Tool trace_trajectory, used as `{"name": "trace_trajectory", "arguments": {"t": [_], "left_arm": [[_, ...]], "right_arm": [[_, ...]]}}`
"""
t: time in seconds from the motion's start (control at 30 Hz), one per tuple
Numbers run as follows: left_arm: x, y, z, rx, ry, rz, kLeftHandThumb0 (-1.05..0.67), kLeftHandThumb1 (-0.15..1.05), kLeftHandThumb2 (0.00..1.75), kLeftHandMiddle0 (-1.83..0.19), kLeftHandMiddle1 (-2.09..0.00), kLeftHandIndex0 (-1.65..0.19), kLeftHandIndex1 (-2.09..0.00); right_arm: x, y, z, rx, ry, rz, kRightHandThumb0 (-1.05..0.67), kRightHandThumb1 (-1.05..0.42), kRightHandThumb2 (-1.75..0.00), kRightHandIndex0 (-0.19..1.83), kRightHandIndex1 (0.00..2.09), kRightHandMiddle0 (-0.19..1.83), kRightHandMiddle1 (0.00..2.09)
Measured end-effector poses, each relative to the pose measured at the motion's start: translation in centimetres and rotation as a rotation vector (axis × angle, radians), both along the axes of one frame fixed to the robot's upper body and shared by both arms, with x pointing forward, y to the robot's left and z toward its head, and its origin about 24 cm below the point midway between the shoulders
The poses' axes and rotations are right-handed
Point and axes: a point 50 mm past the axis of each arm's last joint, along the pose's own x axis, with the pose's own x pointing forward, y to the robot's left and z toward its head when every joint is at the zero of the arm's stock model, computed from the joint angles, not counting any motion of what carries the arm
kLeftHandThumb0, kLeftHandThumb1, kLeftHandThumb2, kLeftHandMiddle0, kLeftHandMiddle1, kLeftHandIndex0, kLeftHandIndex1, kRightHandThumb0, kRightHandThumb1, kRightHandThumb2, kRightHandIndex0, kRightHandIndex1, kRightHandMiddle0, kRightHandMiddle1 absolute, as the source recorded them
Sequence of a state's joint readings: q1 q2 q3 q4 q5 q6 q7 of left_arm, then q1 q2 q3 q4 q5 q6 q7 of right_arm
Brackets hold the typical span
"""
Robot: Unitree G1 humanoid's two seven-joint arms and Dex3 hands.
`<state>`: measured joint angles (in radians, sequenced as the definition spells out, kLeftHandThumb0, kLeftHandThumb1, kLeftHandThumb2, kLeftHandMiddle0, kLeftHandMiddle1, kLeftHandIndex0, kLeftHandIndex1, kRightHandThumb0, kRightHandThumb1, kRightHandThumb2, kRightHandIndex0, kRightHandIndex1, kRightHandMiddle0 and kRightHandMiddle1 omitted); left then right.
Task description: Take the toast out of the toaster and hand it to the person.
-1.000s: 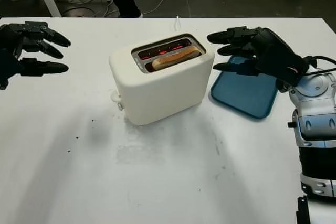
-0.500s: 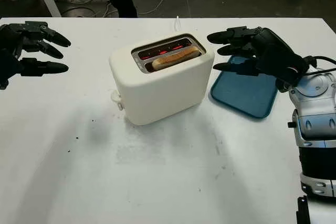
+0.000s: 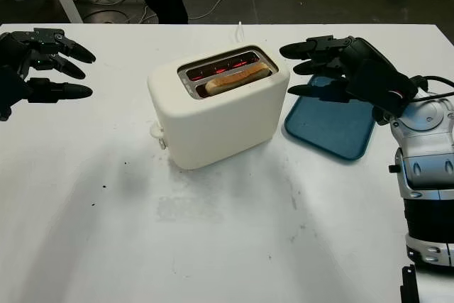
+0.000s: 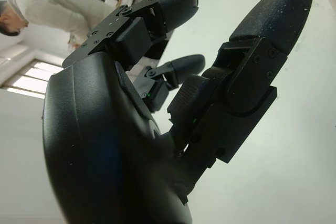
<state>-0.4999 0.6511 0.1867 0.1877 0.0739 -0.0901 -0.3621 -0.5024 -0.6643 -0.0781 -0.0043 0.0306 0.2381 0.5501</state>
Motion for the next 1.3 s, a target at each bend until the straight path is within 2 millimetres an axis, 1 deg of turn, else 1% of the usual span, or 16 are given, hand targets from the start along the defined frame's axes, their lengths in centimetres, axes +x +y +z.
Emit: {"name": "trace_trajectory", "arguments": {"t": [0.53, 0.63, 1.3], "left_arm": [[-0.01, -0.01, 0.01, 0.000, -0.002, 0.000, -1.05, 0.63, 0.00, -0.75, -0.89, -0.77, -0.74], [-0.01, -0.01, 0.01, 0.000, -0.002, 0.000, -1.05, 0.63, 0.00, -0.75, -0.89, -0.77, -0.75], [-0.01, -0.01, 0.03, 0.000, -0.005, 0.000, -1.05, 0.62, 0.00, -0.74, -0.91, -0.76, -0.76]], "right_arm": [[-0.01, 0.01, 0.01, -0.001, -0.001, 0.000, -0.53, -0.83, 0.00, 0.38, 0.50, 0.62, 0.00], [0.00, -0.02, 0.01, -0.009, -0.002, -0.005, -0.56, -0.84, 0.00, 0.39, 0.50, 0.63, 0.01], [-0.02, -0.01, 0.05, -0.017, -0.004, -0.007, -0.54, -0.83, 0.00, 0.39, 0.48, 0.61, 0.00]]}}
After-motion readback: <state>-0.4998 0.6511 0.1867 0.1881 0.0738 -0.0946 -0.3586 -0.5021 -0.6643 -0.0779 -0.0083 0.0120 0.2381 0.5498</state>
